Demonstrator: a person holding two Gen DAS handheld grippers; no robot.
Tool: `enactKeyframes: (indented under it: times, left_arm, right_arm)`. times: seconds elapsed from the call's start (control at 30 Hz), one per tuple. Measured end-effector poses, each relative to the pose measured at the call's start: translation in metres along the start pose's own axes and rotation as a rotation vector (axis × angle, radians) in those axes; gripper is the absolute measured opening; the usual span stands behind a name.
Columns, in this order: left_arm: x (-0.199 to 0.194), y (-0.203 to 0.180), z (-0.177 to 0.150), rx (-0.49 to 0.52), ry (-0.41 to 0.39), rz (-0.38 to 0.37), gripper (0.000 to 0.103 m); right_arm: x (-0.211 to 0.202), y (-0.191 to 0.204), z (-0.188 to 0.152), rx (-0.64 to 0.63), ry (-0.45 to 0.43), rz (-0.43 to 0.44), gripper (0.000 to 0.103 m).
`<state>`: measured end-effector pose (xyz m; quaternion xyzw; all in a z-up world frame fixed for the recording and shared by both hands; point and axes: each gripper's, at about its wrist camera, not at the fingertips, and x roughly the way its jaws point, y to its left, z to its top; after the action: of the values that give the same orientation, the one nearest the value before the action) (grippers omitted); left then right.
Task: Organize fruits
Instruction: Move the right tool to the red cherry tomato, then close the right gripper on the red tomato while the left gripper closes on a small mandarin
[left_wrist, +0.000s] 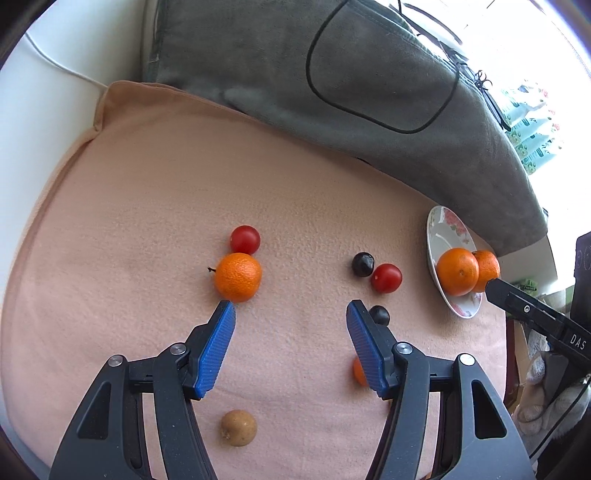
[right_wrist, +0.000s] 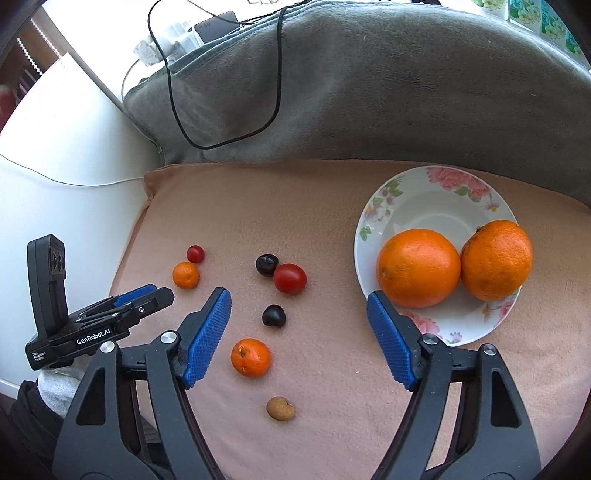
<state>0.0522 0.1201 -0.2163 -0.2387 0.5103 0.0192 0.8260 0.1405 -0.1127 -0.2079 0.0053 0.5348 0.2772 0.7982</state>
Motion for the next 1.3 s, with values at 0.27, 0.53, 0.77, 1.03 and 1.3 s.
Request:
enactKeyframes:
  times: [0.27, 0.53, 0.77, 1.03, 1.3]
  left_arm:
    - [0.016, 0.021, 0.007, -0.036, 0.017, -0.002, 0.060]
    - [0.027, 0.033, 0.010, -0.053, 0.039, -0.027, 0.057]
    - [0.035, 0.037, 0.013, -0.060, 0.050, -0.040, 0.055]
    - [0.035, 0.043, 0.015, -0.064, 0.057, -0.045, 0.053]
    - [0.038, 0.046, 0.016, -0.072, 0.064, -0.049, 0.051]
  right_arm:
    - [0.041, 0.014, 0.006, -0.039, 0.069, -0.023, 0.055]
    - [0.073, 0.015, 0.011, -0.045, 0.120, -0.047, 0.050]
    - [0.088, 0.016, 0.012, -0.067, 0.151, -0.063, 0.049]
    - [0.101, 0.019, 0.012, -0.098, 0.181, -0.082, 0.044]
    - [0.109, 0.014, 0.010, -0.093, 0.205, -0.082, 0.036]
